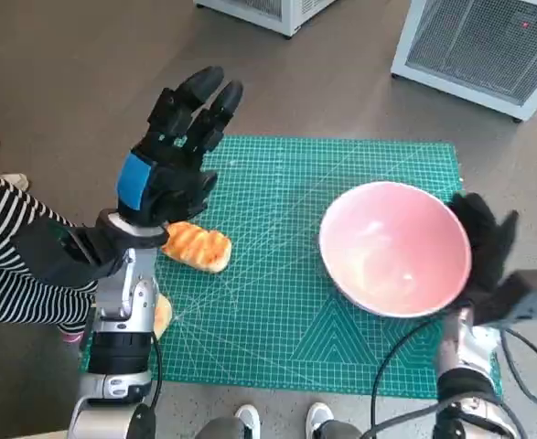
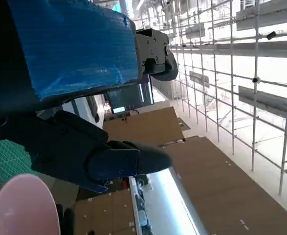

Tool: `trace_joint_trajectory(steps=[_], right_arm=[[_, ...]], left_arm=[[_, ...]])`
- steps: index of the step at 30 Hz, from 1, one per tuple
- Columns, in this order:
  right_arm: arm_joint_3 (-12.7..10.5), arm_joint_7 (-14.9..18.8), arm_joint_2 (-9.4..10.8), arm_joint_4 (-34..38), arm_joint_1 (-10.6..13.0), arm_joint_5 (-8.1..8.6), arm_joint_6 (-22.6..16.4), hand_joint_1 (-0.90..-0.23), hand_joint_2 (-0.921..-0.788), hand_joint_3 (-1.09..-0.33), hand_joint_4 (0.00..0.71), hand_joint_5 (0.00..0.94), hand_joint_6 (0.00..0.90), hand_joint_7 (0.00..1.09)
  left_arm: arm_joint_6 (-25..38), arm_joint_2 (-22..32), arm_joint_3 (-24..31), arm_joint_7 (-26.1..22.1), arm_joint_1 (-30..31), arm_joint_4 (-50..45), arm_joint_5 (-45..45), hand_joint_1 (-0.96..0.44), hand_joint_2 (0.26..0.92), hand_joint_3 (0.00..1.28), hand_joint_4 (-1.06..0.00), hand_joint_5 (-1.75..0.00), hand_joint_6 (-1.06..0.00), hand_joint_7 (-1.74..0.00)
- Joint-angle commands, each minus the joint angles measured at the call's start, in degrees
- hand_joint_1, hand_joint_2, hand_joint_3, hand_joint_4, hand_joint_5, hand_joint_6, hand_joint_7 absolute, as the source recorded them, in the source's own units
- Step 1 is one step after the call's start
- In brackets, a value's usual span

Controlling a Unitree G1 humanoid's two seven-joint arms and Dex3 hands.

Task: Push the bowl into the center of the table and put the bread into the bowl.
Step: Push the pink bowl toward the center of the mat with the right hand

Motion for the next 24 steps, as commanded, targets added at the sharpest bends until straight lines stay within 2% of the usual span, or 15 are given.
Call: trace_joint_trajectory(steps=[1,11,24], right_arm=[[1.00,0.91,1.55,1.19,-0.55,-0.72,1.63,-0.564,-0.921,-0.918,0.122,0.002,0.090,0.35],[2.73,2.19,4.00,1.26,-3.16,-0.98,2.86,-0.563,-0.921,-0.914,0.115,0.000,0.092,0.35],[3.38,3.54,6.67,2.18,-6.25,-0.66,4.76,-0.568,-0.921,-0.936,0.100,0.000,0.076,0.34]], left_arm=[[-0.98,0.43,0.30,0.32,0.95,-0.96,0.52,-0.61,0.921,0.38,-0.15,-0.04,0.00,-0.56],[-1.19,0.46,0.40,1.05,1.82,-1.41,0.60,-0.60,0.921,0.37,-0.17,-0.04,0.00,-0.58],[-0.48,0.91,0.87,2.70,3.55,-3.32,0.67,-0.61,0.921,0.36,-0.18,-0.03,0.00,-0.61]])
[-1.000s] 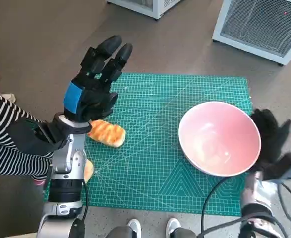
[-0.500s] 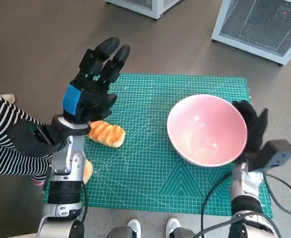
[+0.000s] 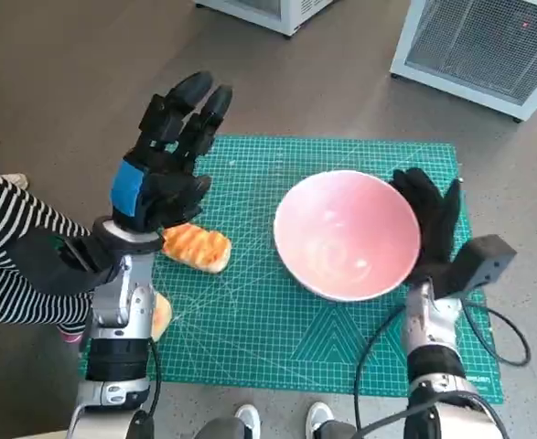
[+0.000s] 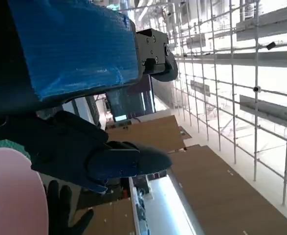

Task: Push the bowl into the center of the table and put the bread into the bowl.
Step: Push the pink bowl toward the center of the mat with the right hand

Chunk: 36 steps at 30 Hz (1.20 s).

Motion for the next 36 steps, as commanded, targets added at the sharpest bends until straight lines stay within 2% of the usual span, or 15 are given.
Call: trace_joint_trajectory(steps=[1,9,18,23,29,36], right_arm=[[0.19,0.75,1.82,1.32,-0.16,-0.14,1.59,-0.569,-0.921,-0.937,0.097,0.000,0.075,0.34],[0.30,0.60,3.43,1.59,-1.20,-0.26,2.33,-0.581,-0.921,-0.937,0.098,0.003,0.067,0.34],[0.54,0.45,3.49,1.75,-2.38,-0.60,3.01,-0.583,-0.921,-0.944,0.096,0.001,0.063,0.34],[0.71,0.56,2.78,1.21,-2.76,-0.62,2.91,-0.574,-0.921,-0.948,0.095,0.001,0.061,0.34],[0.40,1.74,1.34,-1.20,-2.95,0.16,2.72,-0.572,-0.921,-0.944,0.089,0.000,0.054,0.34],[0.59,1.26,-0.91,-6.61,-2.89,-0.05,1.13,-0.596,-0.921,-0.926,0.083,0.001,0.055,0.35]], left_arm=[[0.08,0.61,0.42,0.82,1.39,-1.31,0.59,-0.61,0.921,0.36,-0.18,-0.03,0.00,-0.61],[-0.14,0.80,0.25,1.95,2.10,-2.24,1.08,-0.61,0.921,0.35,-0.18,-0.03,0.00,-0.62],[-0.18,0.85,0.36,2.37,2.39,-2.52,1.39,-0.60,0.921,0.35,-0.19,-0.03,0.00,-0.62],[-0.03,0.91,0.44,2.47,2.59,-2.80,1.32,-0.60,0.921,0.35,-0.19,-0.03,0.00,-0.62],[0.07,1.00,0.51,2.55,2.88,-3.11,1.25,-0.60,0.921,0.35,-0.19,-0.03,0.00,-0.63],[0.58,1.60,0.62,2.52,2.98,-3.68,1.06,-0.61,0.921,0.35,-0.20,-0.03,0.00,-0.63]])
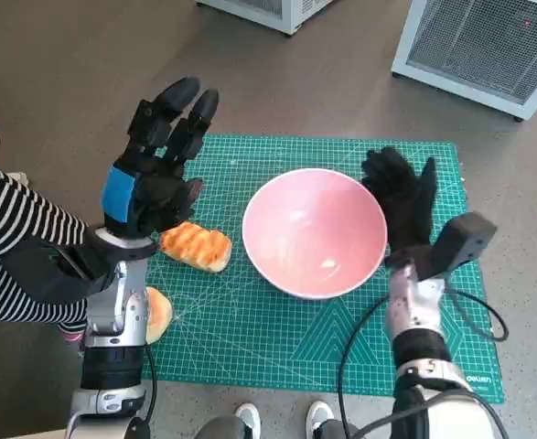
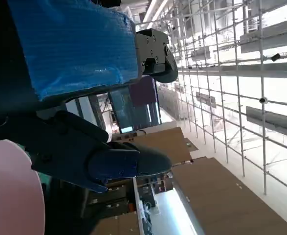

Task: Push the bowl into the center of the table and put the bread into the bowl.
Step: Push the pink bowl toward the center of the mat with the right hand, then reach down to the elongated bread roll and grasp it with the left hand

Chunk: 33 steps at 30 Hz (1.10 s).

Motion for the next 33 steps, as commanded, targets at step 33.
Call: trace_joint_trajectory(steps=[33], right_arm=[[13.18,4.23,-1.25,-57.73,15.15,2.70,7.88,-0.694,-0.921,-0.677,0.147,0.008,0.061,0.56]], left_arm=[[-3.41,26.51,-1.60,-12.02,-10.75,4.85,13.92,-0.51,0.887,0.06,-0.17,0.00,-0.05,-0.56]])
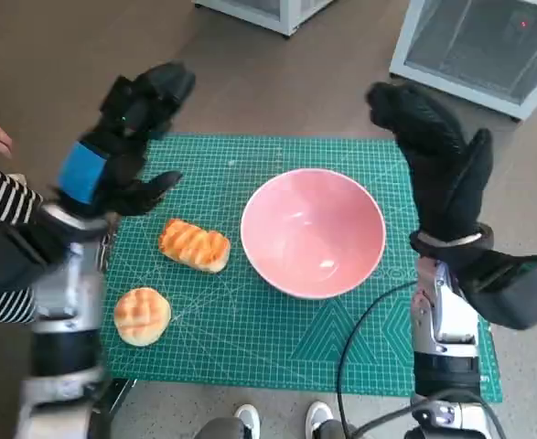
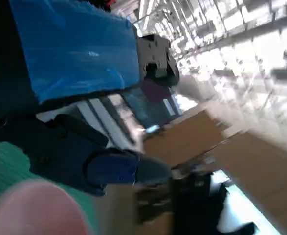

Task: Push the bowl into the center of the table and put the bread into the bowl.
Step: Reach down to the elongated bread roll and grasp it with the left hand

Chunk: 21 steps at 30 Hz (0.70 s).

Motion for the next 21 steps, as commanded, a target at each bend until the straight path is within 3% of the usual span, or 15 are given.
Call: trace_joint_trajectory(steps=[1,8,13,21], right_arm=[[0.64,1.13,-0.38,-2.54,2.29,0.95,2.16,-0.692,-0.921,-0.675,0.149,0.008,0.061,0.57],[0.58,1.40,-0.19,-3.03,2.58,1.53,3.04,-0.687,-0.921,-0.671,0.151,0.007,0.062,0.60],[0.31,1.63,0.09,-2.62,2.53,2.19,3.49,-0.684,-0.921,-0.671,0.151,0.006,0.057,0.61],[0.39,0.65,0.23,-3.15,2.64,1.56,4.35,-0.676,-0.921,-0.673,0.151,0.005,0.049,0.62]], left_arm=[[-1.40,9.58,-1.96,-5.45,-3.96,2.22,5.60,-0.51,0.872,0.04,-0.16,0.00,-0.08,-0.55],[-0.48,13.62,-4.23,-10.35,-6.11,4.97,6.61,-0.43,0.824,0.00,-0.17,0.00,-0.18,-0.45],[1.46,15.23,-6.40,-10.87,-6.13,5.01,9.48,-0.36,0.801,0.00,-0.18,0.00,-0.23,-0.34],[3.61,16.36,-12.33,-9.38,-4.91,4.60,19.79,-0.31,0.771,0.00,-0.17,0.00,-0.32,-0.14]])
